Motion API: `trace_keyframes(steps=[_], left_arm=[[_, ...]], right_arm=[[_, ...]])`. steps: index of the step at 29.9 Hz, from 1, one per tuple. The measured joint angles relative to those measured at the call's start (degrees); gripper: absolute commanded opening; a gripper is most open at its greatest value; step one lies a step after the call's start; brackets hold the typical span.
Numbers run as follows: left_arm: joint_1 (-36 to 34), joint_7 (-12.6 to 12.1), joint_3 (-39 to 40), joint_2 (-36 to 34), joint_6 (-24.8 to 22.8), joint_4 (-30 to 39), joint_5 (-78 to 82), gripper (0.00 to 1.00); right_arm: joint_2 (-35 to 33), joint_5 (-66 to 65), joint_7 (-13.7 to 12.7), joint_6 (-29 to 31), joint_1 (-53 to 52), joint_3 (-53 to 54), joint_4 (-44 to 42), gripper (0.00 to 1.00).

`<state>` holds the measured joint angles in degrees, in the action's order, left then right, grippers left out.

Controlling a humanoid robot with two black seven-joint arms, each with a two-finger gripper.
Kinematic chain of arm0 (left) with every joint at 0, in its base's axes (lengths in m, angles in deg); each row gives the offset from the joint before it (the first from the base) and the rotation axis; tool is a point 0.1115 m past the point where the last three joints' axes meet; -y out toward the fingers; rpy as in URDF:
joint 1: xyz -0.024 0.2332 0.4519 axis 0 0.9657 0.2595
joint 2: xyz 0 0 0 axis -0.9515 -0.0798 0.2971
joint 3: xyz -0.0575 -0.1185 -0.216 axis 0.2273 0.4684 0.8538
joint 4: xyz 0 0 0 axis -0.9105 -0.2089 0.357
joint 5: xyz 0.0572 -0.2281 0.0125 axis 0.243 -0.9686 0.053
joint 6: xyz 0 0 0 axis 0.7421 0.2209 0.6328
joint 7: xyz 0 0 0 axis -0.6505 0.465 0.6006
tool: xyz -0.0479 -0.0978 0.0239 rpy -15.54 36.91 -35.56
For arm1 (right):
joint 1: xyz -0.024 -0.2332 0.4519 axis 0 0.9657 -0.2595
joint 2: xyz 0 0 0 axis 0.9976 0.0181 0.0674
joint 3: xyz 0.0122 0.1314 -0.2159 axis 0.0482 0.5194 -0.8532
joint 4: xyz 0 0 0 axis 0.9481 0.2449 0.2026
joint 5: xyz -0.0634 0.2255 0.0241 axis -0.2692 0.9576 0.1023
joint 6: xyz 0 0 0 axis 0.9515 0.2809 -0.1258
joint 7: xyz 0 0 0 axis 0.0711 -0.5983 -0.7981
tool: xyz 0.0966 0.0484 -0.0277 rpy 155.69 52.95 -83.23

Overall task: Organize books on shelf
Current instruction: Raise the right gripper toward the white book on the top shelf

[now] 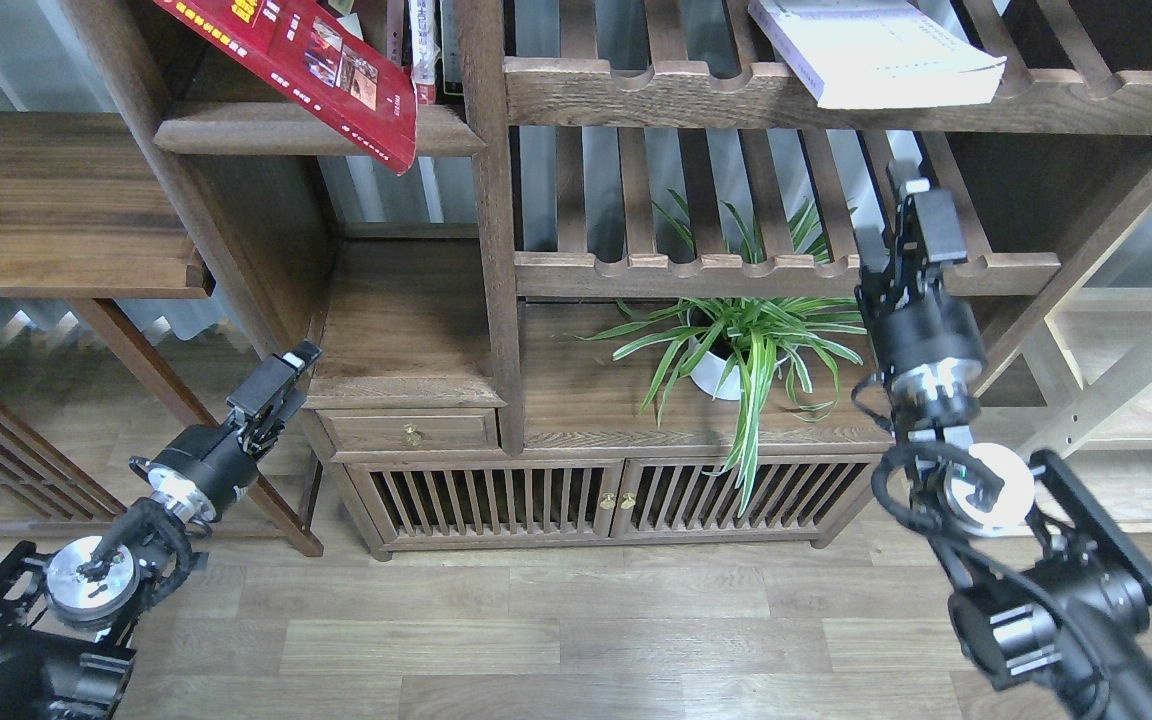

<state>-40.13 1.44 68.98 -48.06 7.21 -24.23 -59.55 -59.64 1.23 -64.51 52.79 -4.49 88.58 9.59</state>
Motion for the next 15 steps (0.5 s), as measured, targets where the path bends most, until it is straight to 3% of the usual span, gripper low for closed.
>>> trace_keyframes(steps=[15], left_arm=[[-3.04,-0.14,0.13,-0.04,0.0,-0.49,0.0,0.99]], right_arm=[[2.0,-5.41,0.06,-0.14,6.69,3.35,0.17,0.99]])
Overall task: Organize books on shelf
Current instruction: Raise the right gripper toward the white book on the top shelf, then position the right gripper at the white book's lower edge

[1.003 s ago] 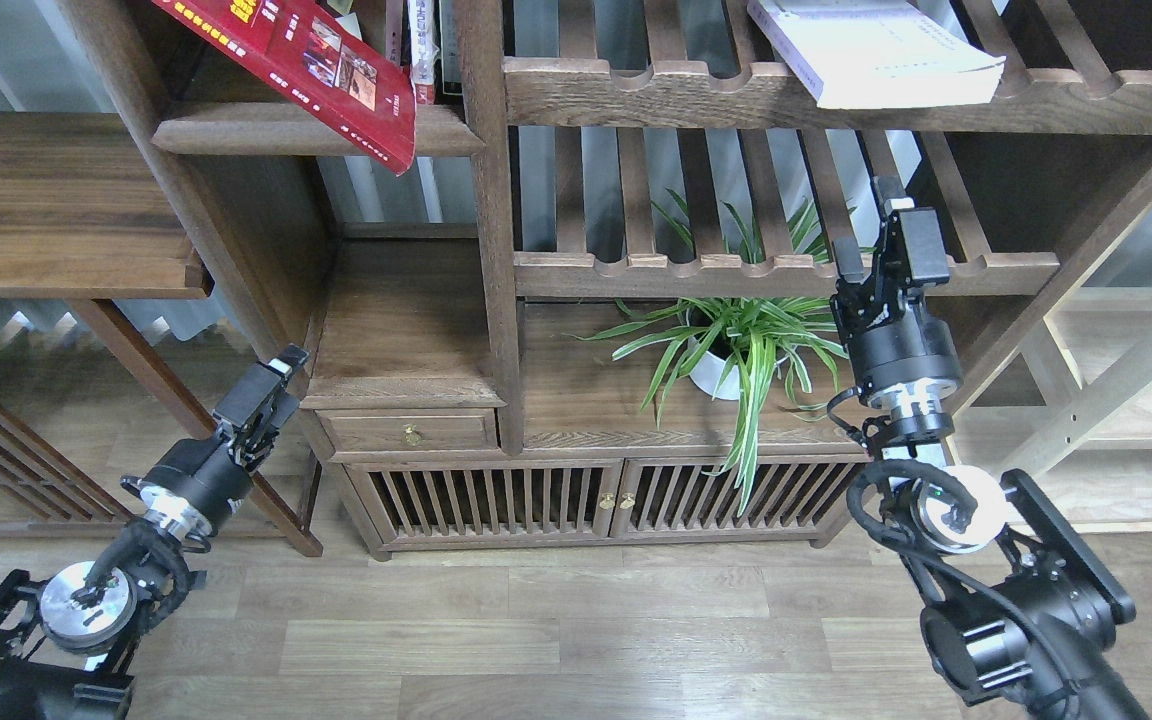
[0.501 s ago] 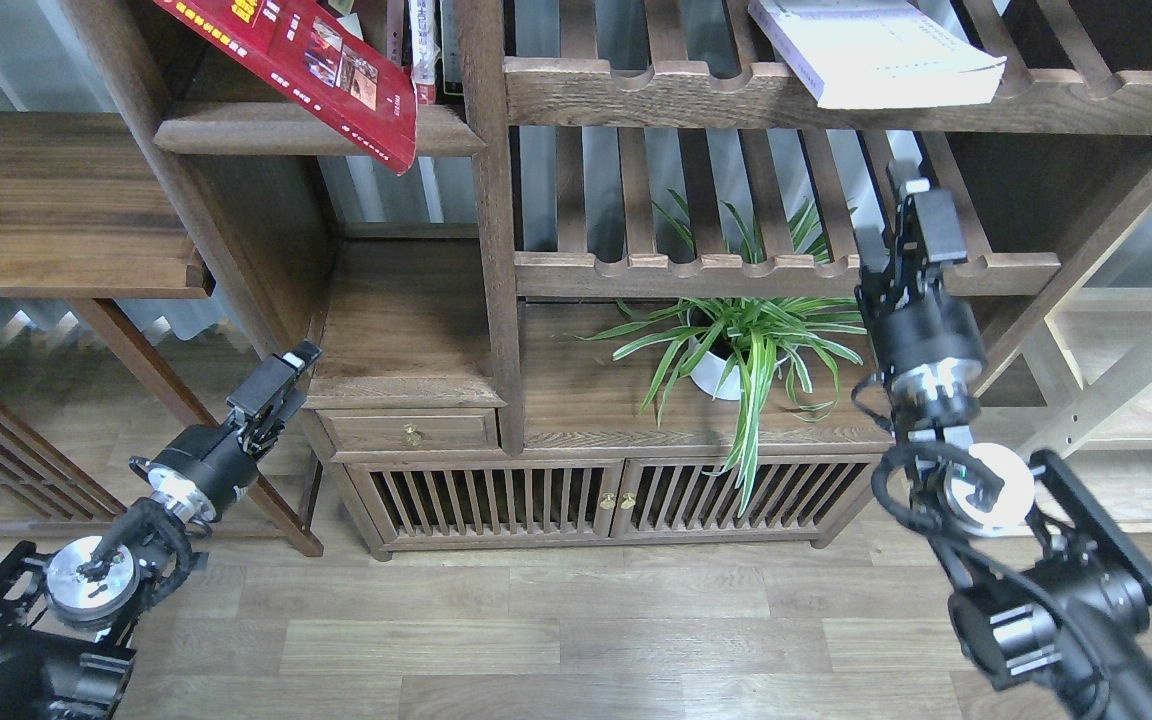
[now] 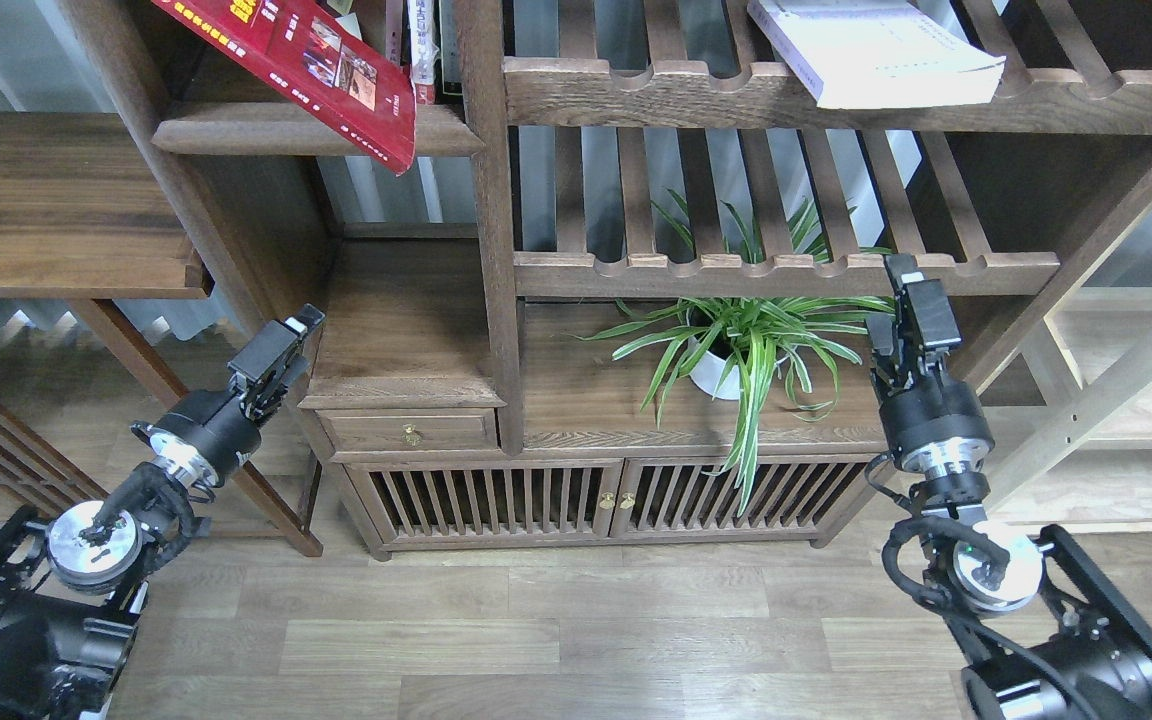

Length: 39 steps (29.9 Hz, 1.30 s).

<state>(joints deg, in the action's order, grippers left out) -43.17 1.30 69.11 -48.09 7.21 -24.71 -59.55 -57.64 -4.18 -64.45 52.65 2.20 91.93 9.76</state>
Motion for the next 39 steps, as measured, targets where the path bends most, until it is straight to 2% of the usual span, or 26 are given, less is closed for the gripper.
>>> trace_keyframes(steps=[6,14,18,28,35,39], left_arm=[[-1.29,0.0,-0.38,-0.04,0.0,0.01,-0.02,0.99],[-1.63,0.0,-0.43,-0.41,0.0,-1.06,-0.02,0.99],[-2.09,0.0,-0.58,-0.43,0.0,-2.03,-0.02,0.99],[-4.49,-0.43,-1.27,-0.43,0.0,-6.62,-0.02,0.99],[-6.46,-0.43,-1.44,-0.43,0.0,-9.58,-0.02,0.99],[-7.29,-0.43,-1.74,-0.28,0.0,-10.44,-0.01,0.99]], right_arm=[[8.28,-5.07,-1.54,0.35,4.92,0.9,0.0,0.99],[9.27,-6.0,-2.22,0.77,7.86,2.23,0.06,0.99],[7.87,-4.65,-2.17,0.78,5.96,4.24,-0.01,0.99],[-1.94,1.1,-2.43,0.87,0.42,4.87,-0.02,0.99],[-4.38,1.33,-5.38,3.11,-1.25,2.05,0.1,0.99],[-5.19,1.33,-5.8,3.49,-3.17,-0.16,0.1,0.99]])
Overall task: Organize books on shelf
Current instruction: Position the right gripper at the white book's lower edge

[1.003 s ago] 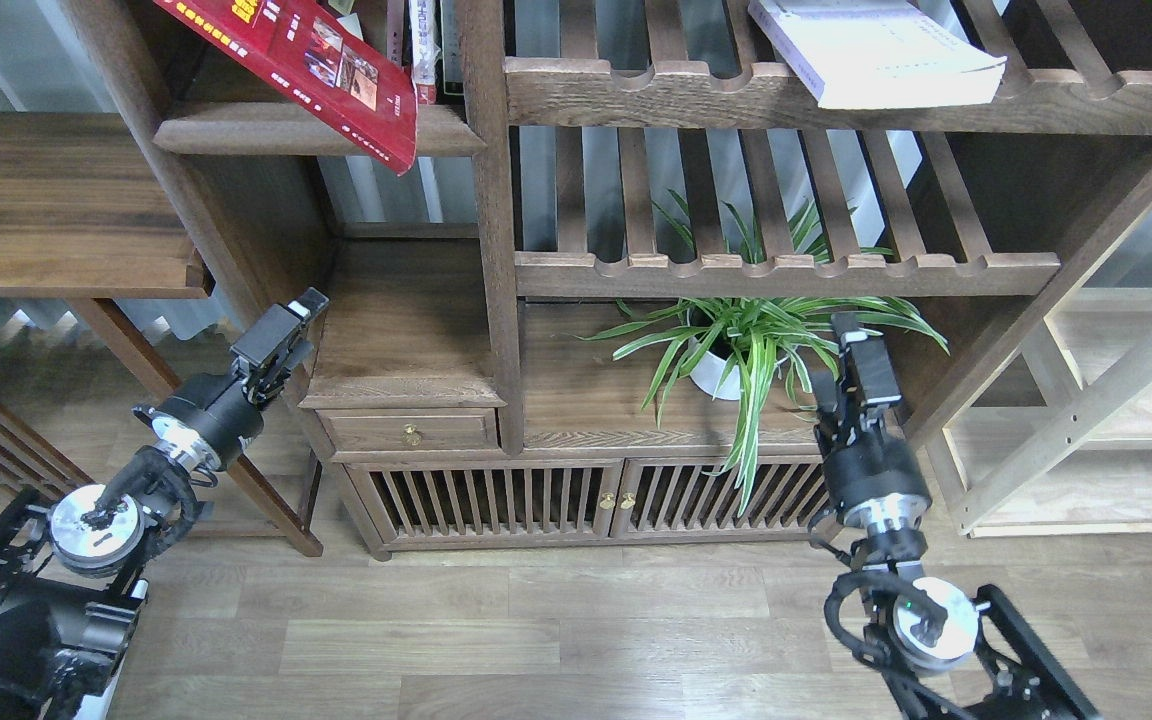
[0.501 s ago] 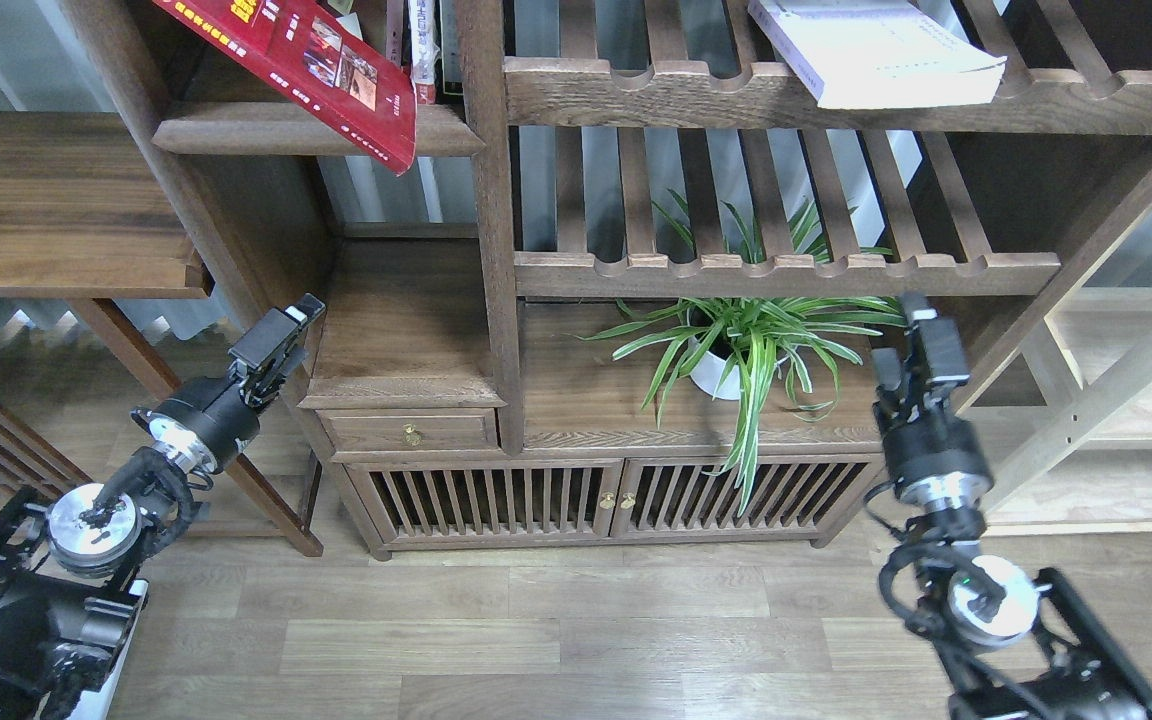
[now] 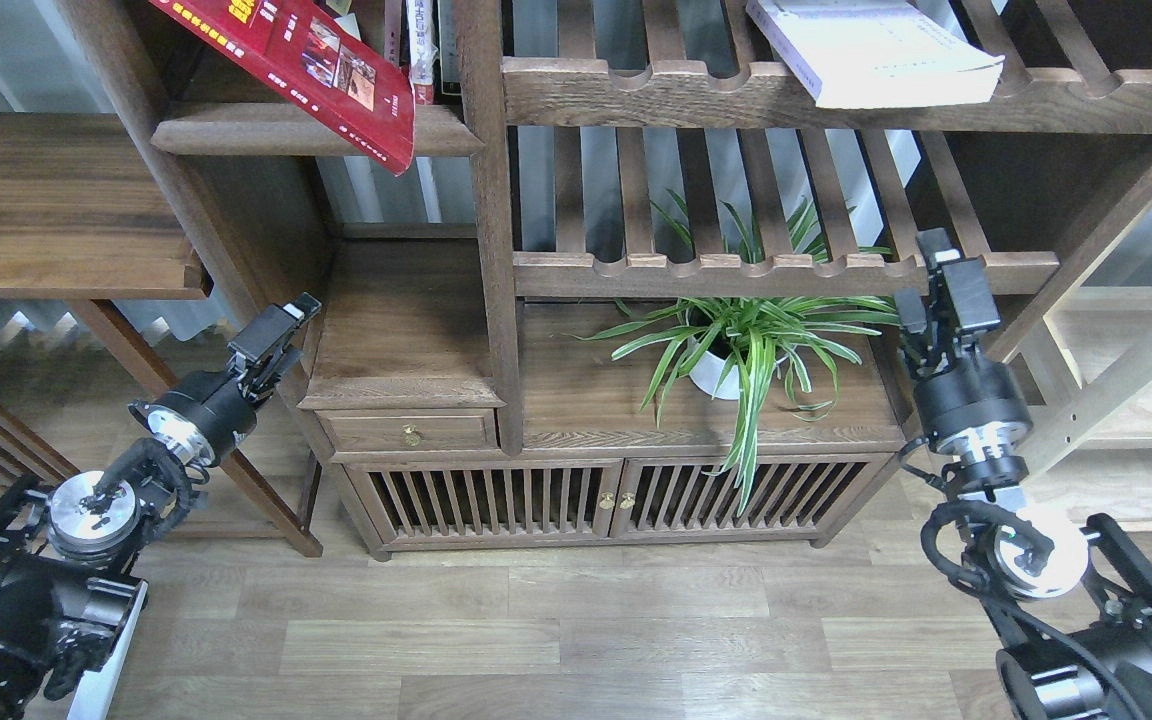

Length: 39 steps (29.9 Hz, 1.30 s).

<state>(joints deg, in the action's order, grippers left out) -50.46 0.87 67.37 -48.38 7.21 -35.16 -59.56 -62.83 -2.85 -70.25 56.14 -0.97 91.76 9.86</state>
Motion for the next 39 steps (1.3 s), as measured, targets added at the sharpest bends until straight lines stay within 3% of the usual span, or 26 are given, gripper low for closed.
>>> trace_keyframes(steps=[20,39], left_arm=[[-1.26,0.0,-0.54,0.03,0.0,-0.15,-0.01,0.99],[-1.47,0.03,-0.54,-0.2,0.0,0.03,-0.54,0.99]], right_arm=[[-1.77,0.0,-1.09,-0.26,-8.86,-0.39,-0.08,0.99],[-0.28,-0.09,-1.07,-5.77,-16.14,-0.39,-2.56,0.99]])
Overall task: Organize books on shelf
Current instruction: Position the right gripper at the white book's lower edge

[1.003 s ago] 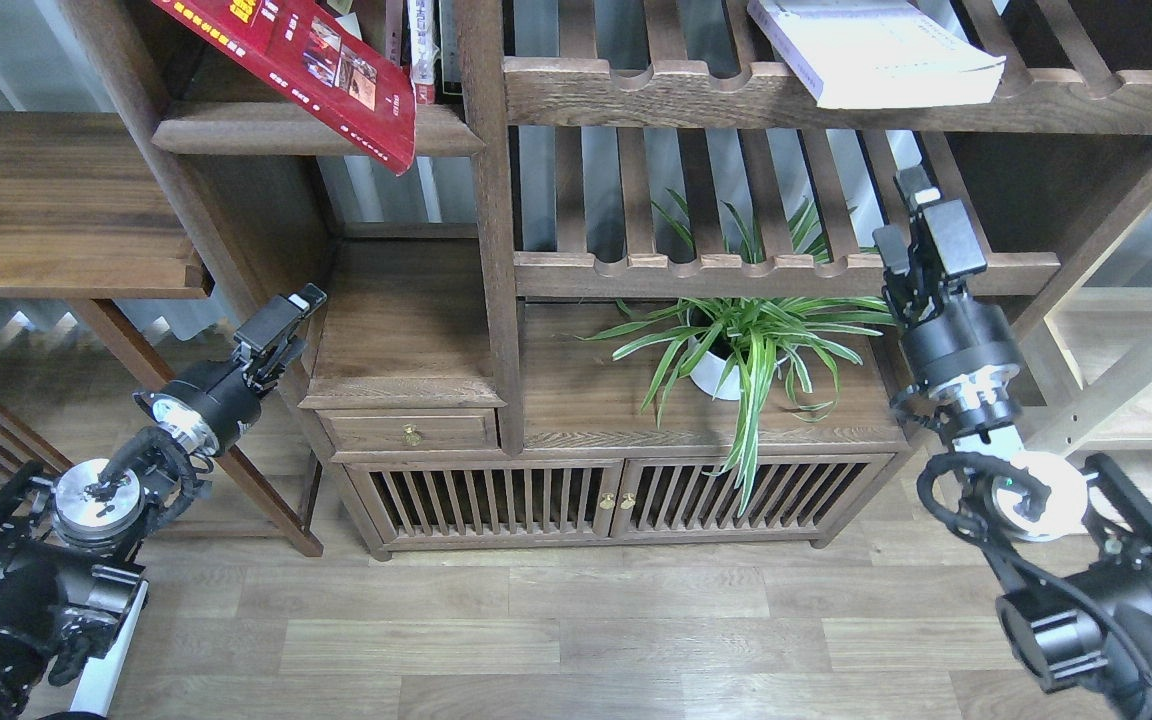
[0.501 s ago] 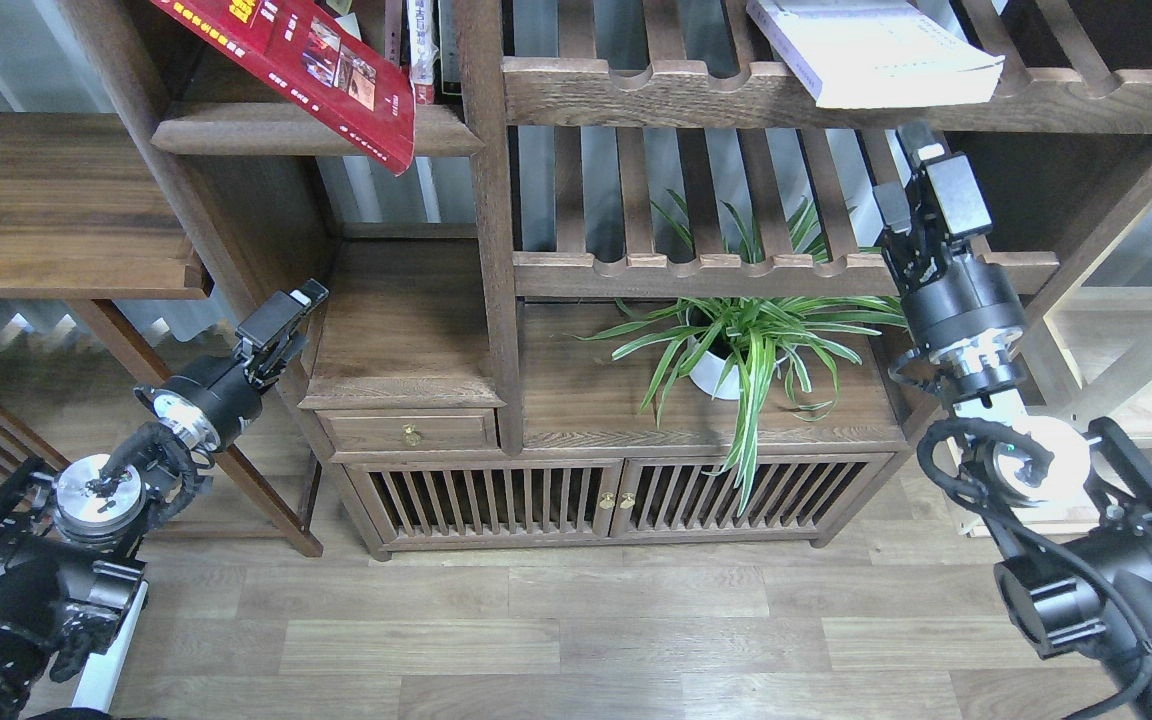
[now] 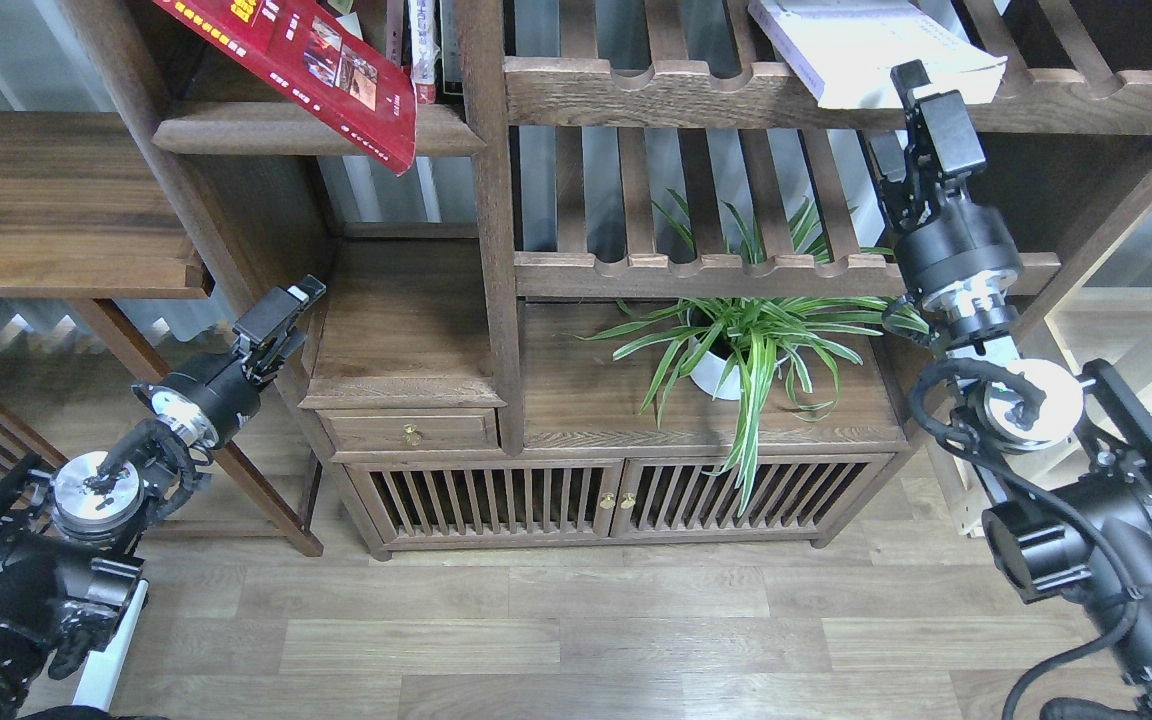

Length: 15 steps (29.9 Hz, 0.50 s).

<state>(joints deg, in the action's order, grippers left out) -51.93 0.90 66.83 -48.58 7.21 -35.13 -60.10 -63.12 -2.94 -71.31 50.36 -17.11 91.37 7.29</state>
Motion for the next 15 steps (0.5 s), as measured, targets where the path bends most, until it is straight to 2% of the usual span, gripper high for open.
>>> trace_keyframes(steps=[15], left_arm=[[0.6,0.36,0.19,-0.19,0.0,0.34,-0.35,0.99]], right_arm=[[0.46,-0.04,0.07,-3.88,-5.7,0.07,-3.87,0.99]])
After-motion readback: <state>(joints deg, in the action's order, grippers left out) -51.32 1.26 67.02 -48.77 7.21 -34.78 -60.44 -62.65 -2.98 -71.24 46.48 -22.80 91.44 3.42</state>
